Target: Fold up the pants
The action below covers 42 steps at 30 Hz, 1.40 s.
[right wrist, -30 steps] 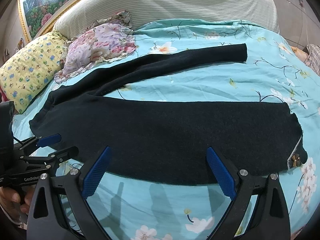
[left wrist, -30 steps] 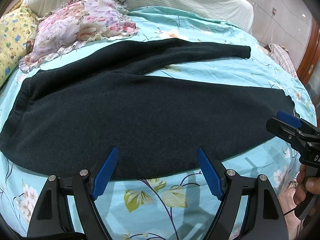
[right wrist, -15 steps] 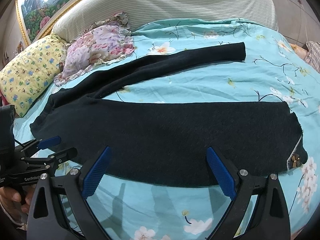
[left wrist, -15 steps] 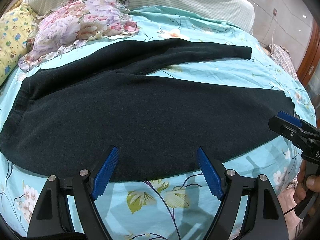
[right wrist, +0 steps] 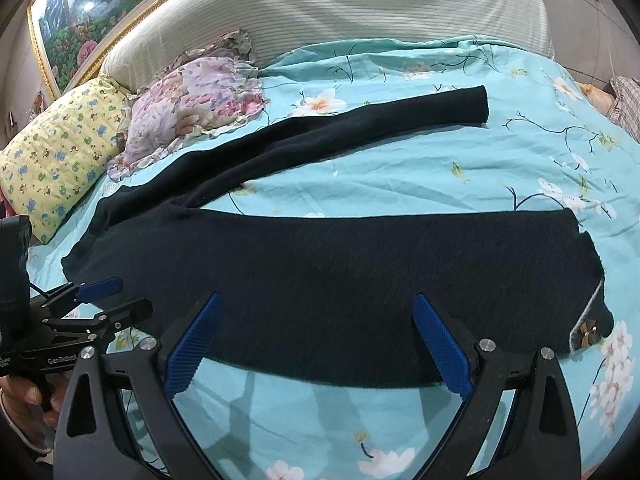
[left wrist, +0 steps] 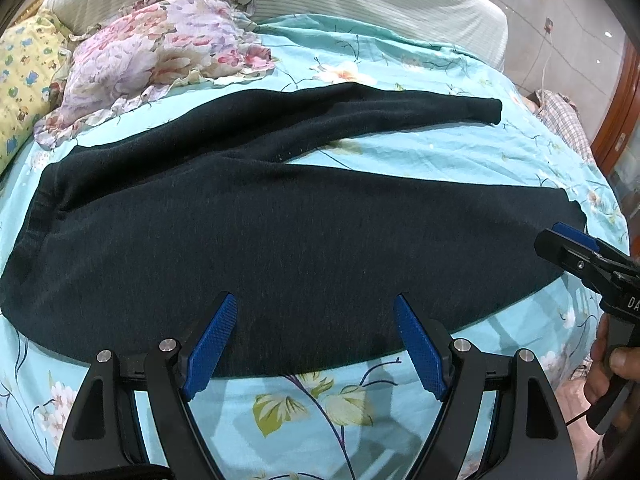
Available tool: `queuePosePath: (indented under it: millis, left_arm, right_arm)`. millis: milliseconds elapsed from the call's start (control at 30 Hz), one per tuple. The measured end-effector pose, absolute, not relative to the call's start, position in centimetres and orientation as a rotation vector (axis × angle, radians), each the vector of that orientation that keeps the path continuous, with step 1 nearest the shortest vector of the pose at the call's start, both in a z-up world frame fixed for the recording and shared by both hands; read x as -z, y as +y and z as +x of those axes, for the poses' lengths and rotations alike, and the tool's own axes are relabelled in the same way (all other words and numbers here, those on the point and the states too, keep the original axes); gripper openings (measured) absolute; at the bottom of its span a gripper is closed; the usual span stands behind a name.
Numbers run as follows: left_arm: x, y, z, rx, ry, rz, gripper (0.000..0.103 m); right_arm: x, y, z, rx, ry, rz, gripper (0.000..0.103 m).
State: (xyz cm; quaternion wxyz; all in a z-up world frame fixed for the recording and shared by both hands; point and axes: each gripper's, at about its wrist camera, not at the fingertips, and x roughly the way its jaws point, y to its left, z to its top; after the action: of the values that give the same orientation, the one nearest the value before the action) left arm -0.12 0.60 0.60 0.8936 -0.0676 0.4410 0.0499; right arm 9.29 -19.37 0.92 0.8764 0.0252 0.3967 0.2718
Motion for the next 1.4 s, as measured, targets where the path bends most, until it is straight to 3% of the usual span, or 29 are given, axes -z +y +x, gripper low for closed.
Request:
queuePosePath:
  millis: [667,1400]
  left_arm:
    - [-3.5,1.6,4.3,-0.096,0.879,-0.109,0.081]
    - [-4.6,2.2,16.7,-0.049,0.924,-0.018,0.081]
  right_arm:
    - [-3.9,-20.5,15.2,-0.548,0.787,0.052,0.096]
    - [-5.0,-23.3,28.4,-0.494,0.844,0.103,0.096]
